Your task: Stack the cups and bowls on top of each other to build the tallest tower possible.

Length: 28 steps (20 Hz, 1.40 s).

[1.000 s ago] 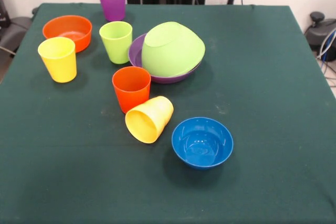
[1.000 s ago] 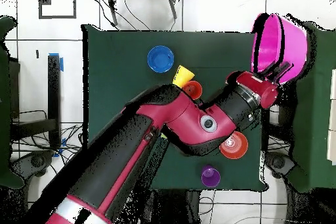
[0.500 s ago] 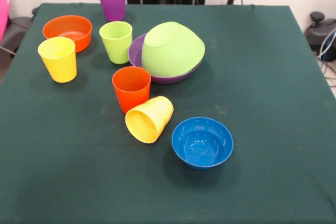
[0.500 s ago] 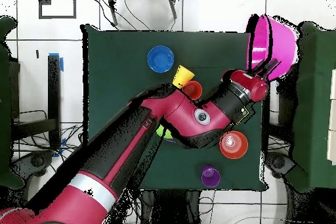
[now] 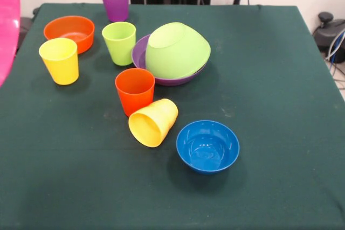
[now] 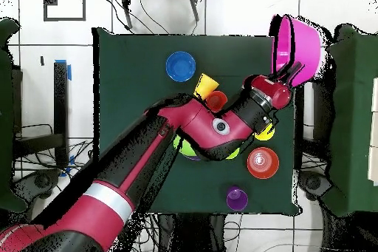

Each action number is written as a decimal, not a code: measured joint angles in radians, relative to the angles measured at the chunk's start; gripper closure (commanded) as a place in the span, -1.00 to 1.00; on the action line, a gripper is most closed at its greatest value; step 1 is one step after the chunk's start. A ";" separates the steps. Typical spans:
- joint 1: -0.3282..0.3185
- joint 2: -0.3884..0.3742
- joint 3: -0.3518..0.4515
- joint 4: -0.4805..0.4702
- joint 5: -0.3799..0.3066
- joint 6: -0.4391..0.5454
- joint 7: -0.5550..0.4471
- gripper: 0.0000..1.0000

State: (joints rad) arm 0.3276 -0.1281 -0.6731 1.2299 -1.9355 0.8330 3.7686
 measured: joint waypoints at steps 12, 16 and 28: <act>0.000 0.090 0.011 -0.041 -0.067 0.096 0.126 1.00; 0.000 0.122 0.012 -0.055 -0.081 0.135 0.170 1.00; 0.022 0.212 0.021 -0.069 -0.143 0.196 0.306 1.00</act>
State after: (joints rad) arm 0.3492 0.0840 -0.6523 1.1606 -2.0787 1.0292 4.0747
